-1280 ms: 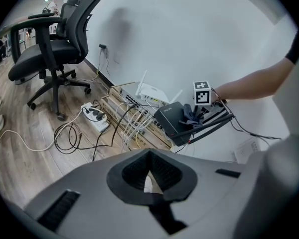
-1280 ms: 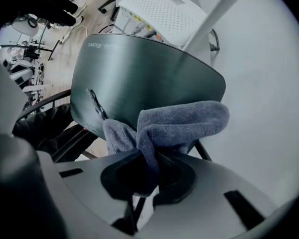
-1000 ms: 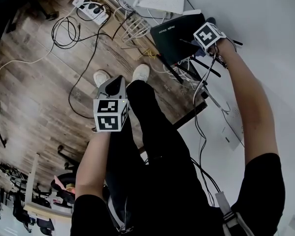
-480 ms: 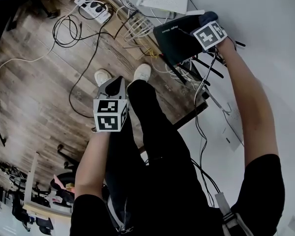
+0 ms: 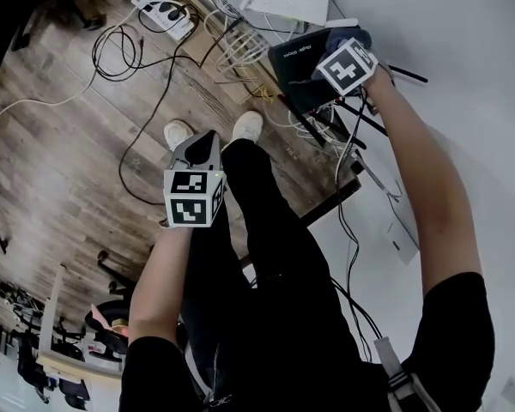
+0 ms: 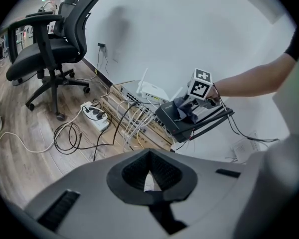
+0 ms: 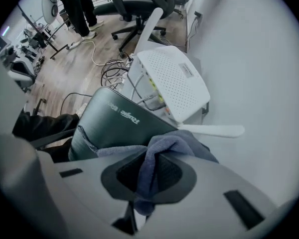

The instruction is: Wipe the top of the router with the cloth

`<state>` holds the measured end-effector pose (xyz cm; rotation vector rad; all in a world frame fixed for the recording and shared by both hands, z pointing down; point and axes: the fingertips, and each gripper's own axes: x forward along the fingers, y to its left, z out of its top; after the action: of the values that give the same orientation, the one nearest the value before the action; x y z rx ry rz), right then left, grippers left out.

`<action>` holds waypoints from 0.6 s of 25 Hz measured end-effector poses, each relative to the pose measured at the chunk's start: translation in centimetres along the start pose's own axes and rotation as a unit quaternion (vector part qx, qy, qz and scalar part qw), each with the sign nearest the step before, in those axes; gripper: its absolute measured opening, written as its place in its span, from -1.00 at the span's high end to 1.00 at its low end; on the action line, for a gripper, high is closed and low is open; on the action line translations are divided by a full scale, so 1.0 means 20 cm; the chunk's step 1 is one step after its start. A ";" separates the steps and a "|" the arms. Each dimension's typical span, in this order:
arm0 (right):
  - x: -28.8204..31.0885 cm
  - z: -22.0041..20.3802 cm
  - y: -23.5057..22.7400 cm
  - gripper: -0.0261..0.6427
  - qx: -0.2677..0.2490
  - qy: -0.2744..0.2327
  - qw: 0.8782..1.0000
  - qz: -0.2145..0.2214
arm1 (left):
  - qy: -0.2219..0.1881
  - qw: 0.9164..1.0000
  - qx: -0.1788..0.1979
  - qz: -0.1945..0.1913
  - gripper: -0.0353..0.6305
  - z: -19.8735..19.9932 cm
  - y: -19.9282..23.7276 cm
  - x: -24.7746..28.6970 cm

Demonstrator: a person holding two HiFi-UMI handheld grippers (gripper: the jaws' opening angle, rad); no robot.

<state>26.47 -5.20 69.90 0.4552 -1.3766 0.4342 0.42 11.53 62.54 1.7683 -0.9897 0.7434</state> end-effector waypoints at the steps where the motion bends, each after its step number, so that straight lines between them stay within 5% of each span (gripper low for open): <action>1: -0.01 0.02 0.04 0.85 -0.003 -0.005 1.000 0.011 | 0.000 1.000 0.000 0.000 0.91 0.00 0.00 0.00; 8: -0.10 0.26 0.35 0.85 -0.064 -0.082 0.991 0.081 | 0.003 1.000 0.006 -0.002 0.91 0.00 0.02 -0.01; 15: -0.17 0.38 0.64 0.85 -0.119 -0.102 0.974 0.161 | 0.008 1.000 0.011 -0.001 0.91 0.00 0.05 -0.01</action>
<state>12.86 1.23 68.30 0.0782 -1.6887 0.4872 -0.53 11.31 62.75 1.7787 -0.9737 0.7679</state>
